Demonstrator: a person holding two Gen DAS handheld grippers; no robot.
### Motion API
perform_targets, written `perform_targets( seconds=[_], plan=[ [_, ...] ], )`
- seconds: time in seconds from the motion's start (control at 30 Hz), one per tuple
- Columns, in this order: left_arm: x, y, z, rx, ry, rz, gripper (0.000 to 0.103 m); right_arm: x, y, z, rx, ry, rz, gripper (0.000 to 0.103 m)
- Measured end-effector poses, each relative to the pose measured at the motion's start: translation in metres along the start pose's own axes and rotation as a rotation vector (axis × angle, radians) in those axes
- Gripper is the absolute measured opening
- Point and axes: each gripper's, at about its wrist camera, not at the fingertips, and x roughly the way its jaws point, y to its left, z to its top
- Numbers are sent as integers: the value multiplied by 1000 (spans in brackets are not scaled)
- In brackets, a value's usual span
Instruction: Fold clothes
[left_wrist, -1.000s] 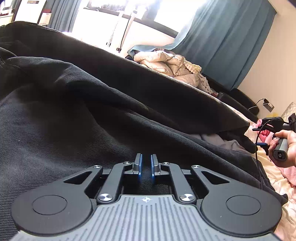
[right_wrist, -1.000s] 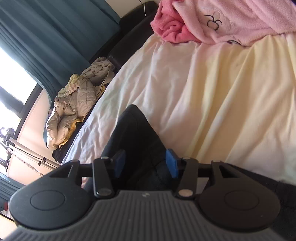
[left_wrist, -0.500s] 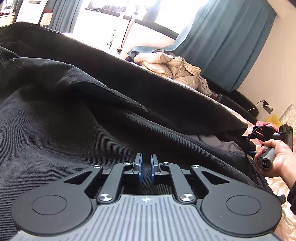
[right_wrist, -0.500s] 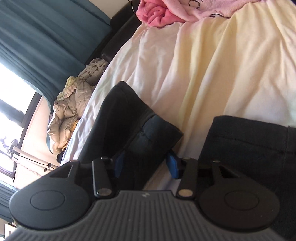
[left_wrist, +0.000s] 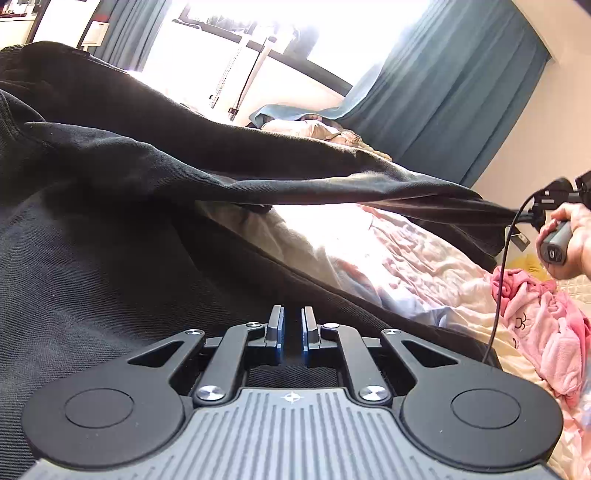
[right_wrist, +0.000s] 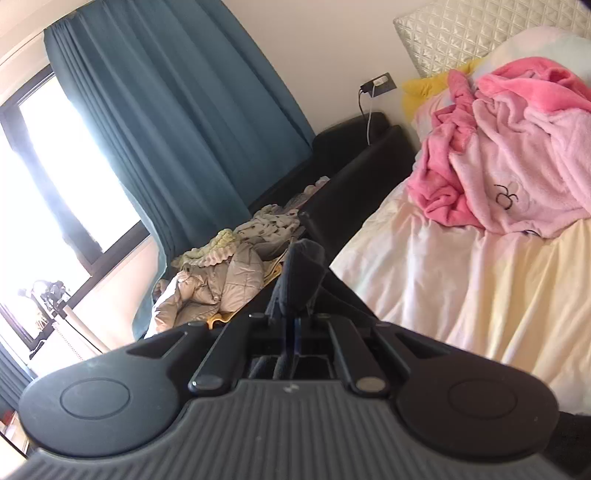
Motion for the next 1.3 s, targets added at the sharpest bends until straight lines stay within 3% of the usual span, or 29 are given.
perform_targets(
  seconds=[0.1, 0.23, 0.3, 0.47, 0.57, 0.7, 0.77, 0.87, 0.93, 1.03, 1.13, 1.2, 1.3],
  plan=[
    [-4, 0, 3, -6, -8, -8, 11, 14, -58, -25, 76, 161, -164, 5],
    [-4, 1, 3, -11, 2, -13, 11, 22, -95, -62, 105, 265, -262, 5],
    [-3, 0, 3, -4, 8, -16, 11, 20, -84, -63, 97, 239, -217, 5],
    [1, -3, 2, 15, 11, -4, 11, -3, -14, -24, 3, 46, 114, 5],
    [3, -3, 3, 10, 22, 0, 11, -14, 3, -10, -82, -40, 194, 5],
    [3, -5, 3, 16, 20, 1, 11, 12, -43, -25, -107, 100, 15, 6],
    [3, -6, 2, 24, 21, 3, 11, 28, -77, -40, -75, 221, -104, 13],
    [5, -8, 1, 39, 27, 11, 11, 37, -123, -57, 33, 318, -248, 23],
    [10, -10, 2, 43, 32, 21, 11, 35, -132, -58, 43, 285, -287, 43],
    [13, -9, 2, 49, 40, 39, 11, 34, -110, -49, -79, 194, -282, 45],
    [17, -8, 1, 46, 55, 45, 11, 39, -83, -45, -169, 167, -201, 52],
    [20, -8, -1, 49, 66, 50, 11, 48, -68, -48, -196, 216, -135, 58],
    [21, -5, -3, 44, 75, 51, 11, 75, -53, -67, -123, 387, -79, 60]
  ],
)
